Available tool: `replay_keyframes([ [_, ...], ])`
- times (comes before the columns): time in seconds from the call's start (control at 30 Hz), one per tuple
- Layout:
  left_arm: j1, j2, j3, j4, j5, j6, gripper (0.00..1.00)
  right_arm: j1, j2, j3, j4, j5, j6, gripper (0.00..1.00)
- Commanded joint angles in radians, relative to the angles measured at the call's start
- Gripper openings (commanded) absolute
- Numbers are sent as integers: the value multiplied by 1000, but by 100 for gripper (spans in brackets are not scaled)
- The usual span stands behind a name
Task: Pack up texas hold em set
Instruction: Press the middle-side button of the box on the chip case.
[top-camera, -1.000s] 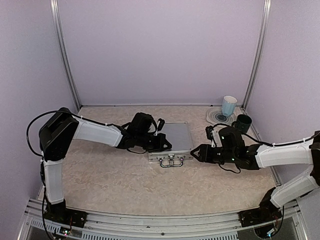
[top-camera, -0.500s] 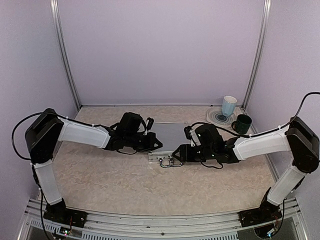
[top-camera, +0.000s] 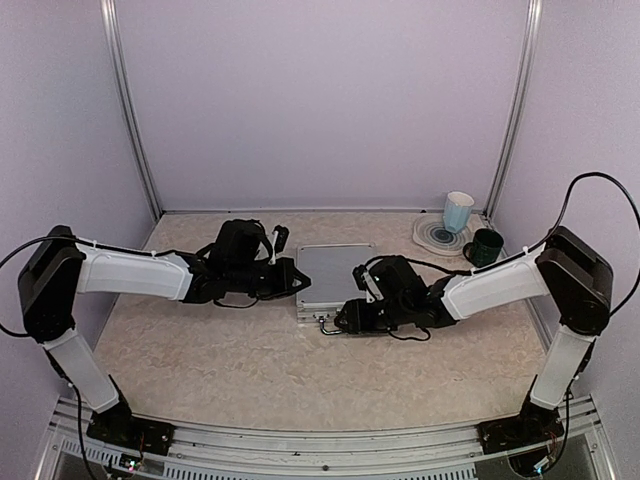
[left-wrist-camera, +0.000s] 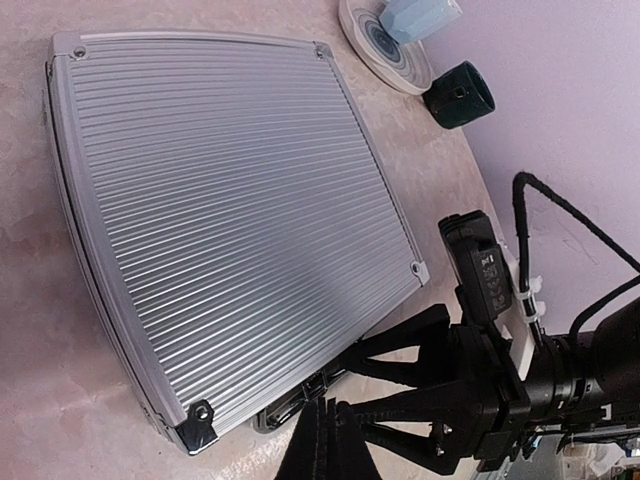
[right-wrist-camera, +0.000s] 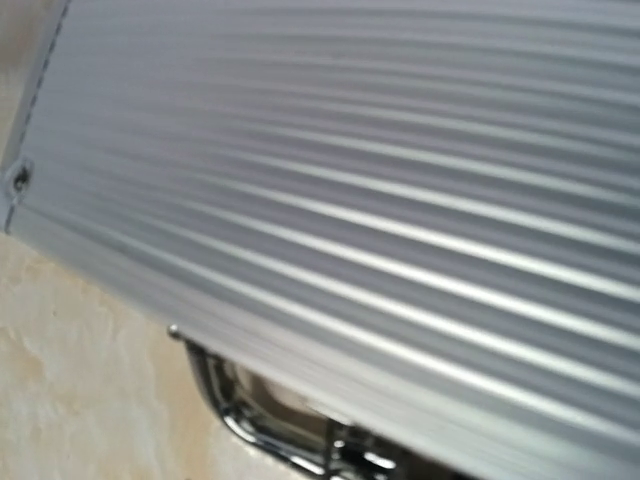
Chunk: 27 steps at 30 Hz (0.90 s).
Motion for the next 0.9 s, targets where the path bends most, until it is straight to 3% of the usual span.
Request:
replay_keyframes([
  [0.0,-1,-25,-8,-2,-30,-3,0,27,31,40,-19,8,2,55],
  [0.87,2,-50,-31,1,-58,-5,0,34,11,-5,120,-59,44,65],
])
